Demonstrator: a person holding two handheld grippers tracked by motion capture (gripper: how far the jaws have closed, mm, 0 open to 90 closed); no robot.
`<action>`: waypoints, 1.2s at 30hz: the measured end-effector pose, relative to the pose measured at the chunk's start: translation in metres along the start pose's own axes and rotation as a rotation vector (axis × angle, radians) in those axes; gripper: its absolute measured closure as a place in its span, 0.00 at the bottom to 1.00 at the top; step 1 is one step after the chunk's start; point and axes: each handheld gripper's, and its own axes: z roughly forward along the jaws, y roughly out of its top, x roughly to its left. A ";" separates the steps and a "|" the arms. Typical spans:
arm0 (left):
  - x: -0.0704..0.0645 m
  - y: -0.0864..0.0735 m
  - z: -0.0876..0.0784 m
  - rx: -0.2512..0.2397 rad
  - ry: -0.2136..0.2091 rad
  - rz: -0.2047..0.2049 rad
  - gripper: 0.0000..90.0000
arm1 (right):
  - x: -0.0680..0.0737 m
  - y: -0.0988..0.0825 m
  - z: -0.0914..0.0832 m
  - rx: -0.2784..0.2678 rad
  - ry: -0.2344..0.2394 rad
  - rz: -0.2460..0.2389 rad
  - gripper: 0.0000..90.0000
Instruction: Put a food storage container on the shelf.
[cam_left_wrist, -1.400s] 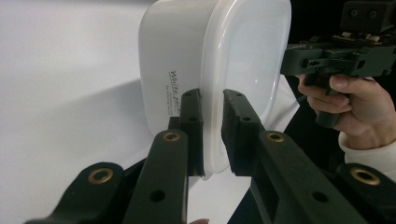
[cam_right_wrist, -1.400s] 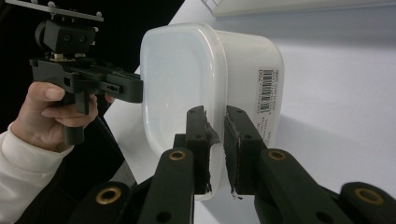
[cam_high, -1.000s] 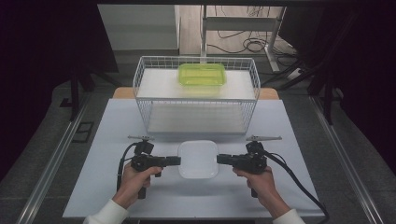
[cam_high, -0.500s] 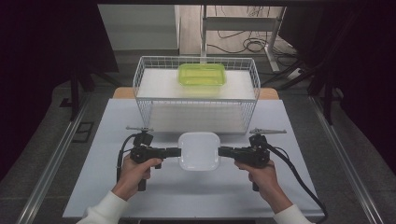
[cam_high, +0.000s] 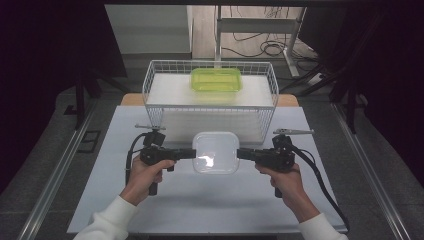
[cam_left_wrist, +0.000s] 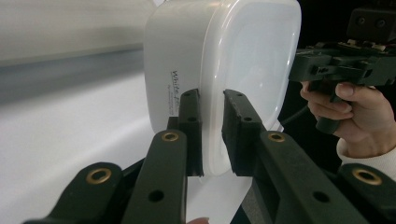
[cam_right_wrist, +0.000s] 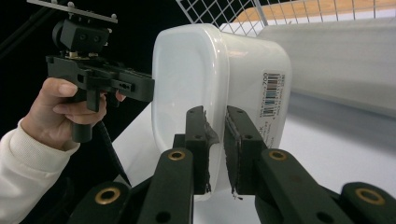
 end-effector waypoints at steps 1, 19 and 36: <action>-0.001 0.002 -0.001 -0.002 0.001 0.003 0.87 | 0.000 0.002 0.000 -0.002 0.001 -0.005 0.89; -0.017 0.041 -0.025 -0.050 -0.004 0.032 0.87 | 0.013 0.045 -0.003 -0.037 0.028 -0.049 0.88; -0.024 0.070 -0.029 -0.075 -0.022 0.049 0.87 | 0.017 0.079 -0.013 -0.063 0.020 -0.072 0.88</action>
